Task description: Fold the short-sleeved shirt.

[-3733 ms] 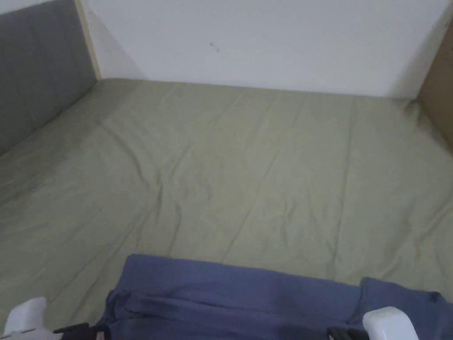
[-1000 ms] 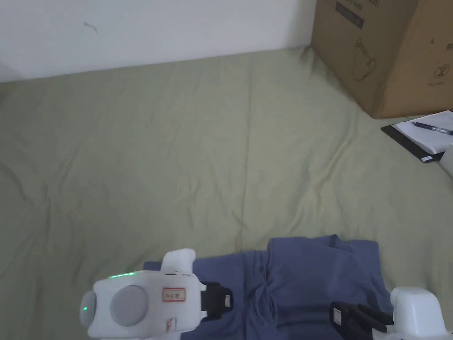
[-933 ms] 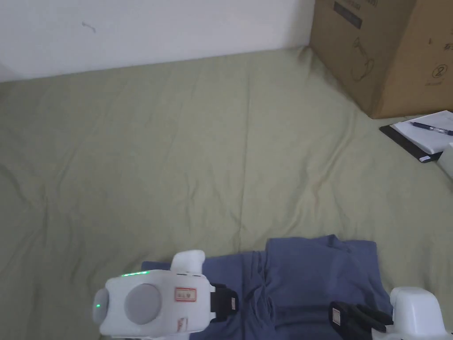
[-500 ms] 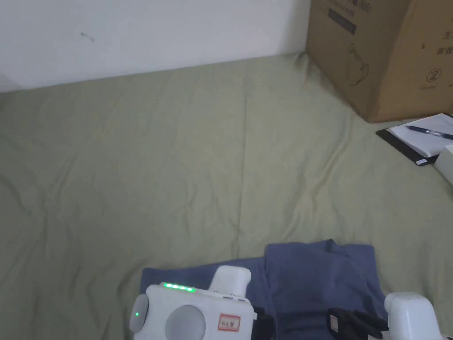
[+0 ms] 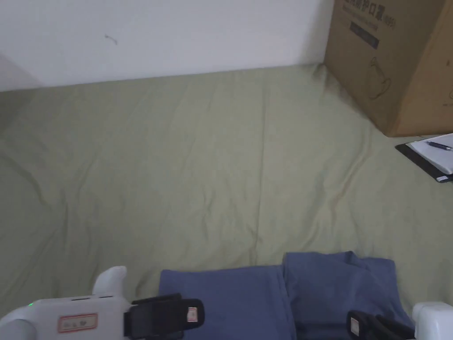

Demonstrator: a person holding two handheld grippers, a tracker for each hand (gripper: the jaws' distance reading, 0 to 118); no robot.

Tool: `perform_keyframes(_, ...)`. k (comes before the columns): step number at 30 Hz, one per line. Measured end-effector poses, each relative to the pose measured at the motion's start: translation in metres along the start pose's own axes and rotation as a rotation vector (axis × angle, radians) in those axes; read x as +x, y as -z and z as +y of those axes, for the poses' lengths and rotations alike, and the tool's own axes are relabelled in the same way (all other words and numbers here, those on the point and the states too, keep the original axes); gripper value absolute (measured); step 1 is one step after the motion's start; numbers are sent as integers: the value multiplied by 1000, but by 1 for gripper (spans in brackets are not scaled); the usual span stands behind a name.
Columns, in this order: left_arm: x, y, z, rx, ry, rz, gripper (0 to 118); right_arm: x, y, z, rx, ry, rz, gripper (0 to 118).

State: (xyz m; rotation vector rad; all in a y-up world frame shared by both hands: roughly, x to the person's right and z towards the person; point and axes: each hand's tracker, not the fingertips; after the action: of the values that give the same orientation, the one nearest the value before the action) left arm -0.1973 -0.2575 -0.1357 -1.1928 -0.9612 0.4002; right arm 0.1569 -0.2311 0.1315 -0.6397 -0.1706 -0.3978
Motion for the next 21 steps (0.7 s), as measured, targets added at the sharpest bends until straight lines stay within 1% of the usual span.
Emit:
perform_keyframes(2,-22,-11,0,36,-74,-100,104,-8,1,4,39,-77,-66,2)
perform_keyframes(4,-47,-11,1,24,-172,-143,104,-16,1,9,68,-122,-82,2)
perform_keyframes(6,-65,-7,1,3,-236,-115,104,-20,1,14,82,-112,-67,2)
perform_keyframes(8,-82,1,1,-1,-260,-72,104,-23,2,19,100,-103,-53,2)
perform_keyframes(9,-83,6,1,-2,-270,-78,104,-25,3,20,106,-102,-53,2)
perform_keyframes(11,-86,17,1,-20,-318,-164,104,-27,5,21,115,-102,-56,2)
perform_keyframes(13,-91,28,7,-39,-316,-262,104,-29,9,22,109,-103,-62,2)
perform_keyframes(14,-92,37,9,-75,-316,-289,104,-29,10,22,104,-103,-66,2)
perform_keyframes(16,-92,57,13,-129,-316,-297,104,-29,11,21,96,-104,-64,2)
perform_keyframes(17,-95,64,16,-122,-313,-294,104,-29,11,20,91,-103,-63,2)
perform_keyframes(18,-93,66,18,-121,-297,-322,104,-29,13,21,86,-102,-62,2)
perform_keyframes(19,-92,66,19,-108,-296,-335,101,-30,13,21,83,-100,-63,2)
perform_keyframes(20,-90,67,19,-103,-299,-322,90,-29,13,21,78,-100,-62,2)
perform_keyframes(21,-89,66,19,-98,-291,-245,45,-29,13,20,74,-101,-63,2)
